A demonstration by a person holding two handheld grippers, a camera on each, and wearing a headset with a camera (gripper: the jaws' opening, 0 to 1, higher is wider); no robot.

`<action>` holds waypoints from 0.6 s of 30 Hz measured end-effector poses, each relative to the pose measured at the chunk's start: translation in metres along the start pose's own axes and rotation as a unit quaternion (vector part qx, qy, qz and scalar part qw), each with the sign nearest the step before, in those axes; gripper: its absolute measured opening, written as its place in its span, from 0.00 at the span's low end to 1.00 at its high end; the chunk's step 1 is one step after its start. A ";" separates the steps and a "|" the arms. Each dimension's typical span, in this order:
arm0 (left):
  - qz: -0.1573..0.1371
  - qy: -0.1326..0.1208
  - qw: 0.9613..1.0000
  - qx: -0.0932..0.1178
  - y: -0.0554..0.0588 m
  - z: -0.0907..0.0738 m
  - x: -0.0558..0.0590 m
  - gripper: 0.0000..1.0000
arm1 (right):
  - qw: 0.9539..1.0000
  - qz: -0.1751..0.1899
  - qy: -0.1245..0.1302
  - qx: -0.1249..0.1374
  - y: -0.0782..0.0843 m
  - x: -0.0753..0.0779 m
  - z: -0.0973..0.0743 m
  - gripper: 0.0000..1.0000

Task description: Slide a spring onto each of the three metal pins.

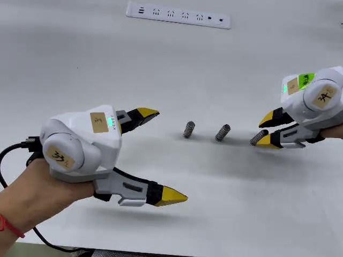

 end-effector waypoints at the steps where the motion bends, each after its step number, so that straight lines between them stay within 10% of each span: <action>1: 0.000 0.000 1.000 -0.001 0.000 0.000 0.000 1.00 | 1.000 0.006 0.001 0.006 -0.001 -0.001 -0.004 0.26; 18: 0.007 -0.012 1.000 -0.015 0.006 -0.009 -0.005 1.00 | 0.975 0.138 0.010 0.172 0.021 -0.026 -0.067 0.62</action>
Point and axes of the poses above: the centre of the closed fingertips' face, and the gripper's own axes: z roughly forward along the fingers, x roughly to its right, y roughly out of its underside, the point moved 1 cm from there along -z, roughly backward along the fingers, and after that the axes turned 4 degrees about z, right-handed, at the moved point
